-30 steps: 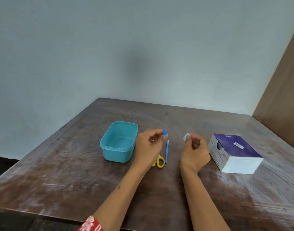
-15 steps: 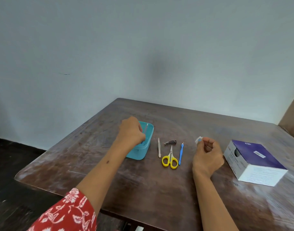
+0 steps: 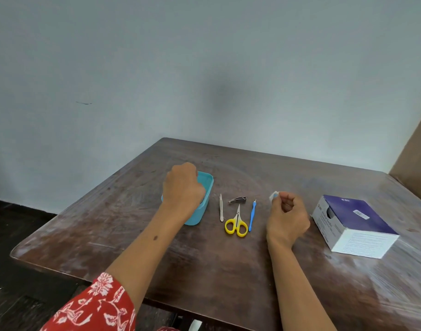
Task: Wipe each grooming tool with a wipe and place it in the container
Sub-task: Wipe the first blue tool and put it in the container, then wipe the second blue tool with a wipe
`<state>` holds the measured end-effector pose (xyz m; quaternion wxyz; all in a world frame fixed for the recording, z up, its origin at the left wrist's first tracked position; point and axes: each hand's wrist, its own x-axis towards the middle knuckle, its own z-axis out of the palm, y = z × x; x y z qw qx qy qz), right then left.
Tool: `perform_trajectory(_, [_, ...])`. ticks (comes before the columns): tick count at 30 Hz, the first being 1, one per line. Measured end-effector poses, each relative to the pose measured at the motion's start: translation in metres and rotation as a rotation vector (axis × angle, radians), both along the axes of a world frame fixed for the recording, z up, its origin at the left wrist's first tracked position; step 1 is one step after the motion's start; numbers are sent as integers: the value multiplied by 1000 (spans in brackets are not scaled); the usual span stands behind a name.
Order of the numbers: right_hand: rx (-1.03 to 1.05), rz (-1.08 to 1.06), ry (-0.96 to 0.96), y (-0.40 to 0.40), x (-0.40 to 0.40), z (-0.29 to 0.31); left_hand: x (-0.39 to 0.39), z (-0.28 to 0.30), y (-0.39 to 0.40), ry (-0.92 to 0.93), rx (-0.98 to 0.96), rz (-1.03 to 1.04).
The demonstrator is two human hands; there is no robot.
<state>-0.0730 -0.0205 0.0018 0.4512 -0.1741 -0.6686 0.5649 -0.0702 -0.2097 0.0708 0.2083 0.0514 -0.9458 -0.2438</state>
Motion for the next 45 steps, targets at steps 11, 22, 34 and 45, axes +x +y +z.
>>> perform_trajectory(11, [-51, -13, -7, 3, 0, 0, 14, -24, 80, 126, -400, -542])
perform_trajectory(22, [-91, 23, -9, 5, -8, -7, 7, -34, 115, -79, -511, -393])
perform_trajectory(34, [-167, 23, -22, 5, -17, -4, -15, -57, 92, 303, 363, -593])
perform_trajectory(45, [-191, 144, -107, 7, -24, -5, -13, -63, 93, 25, 787, -635])
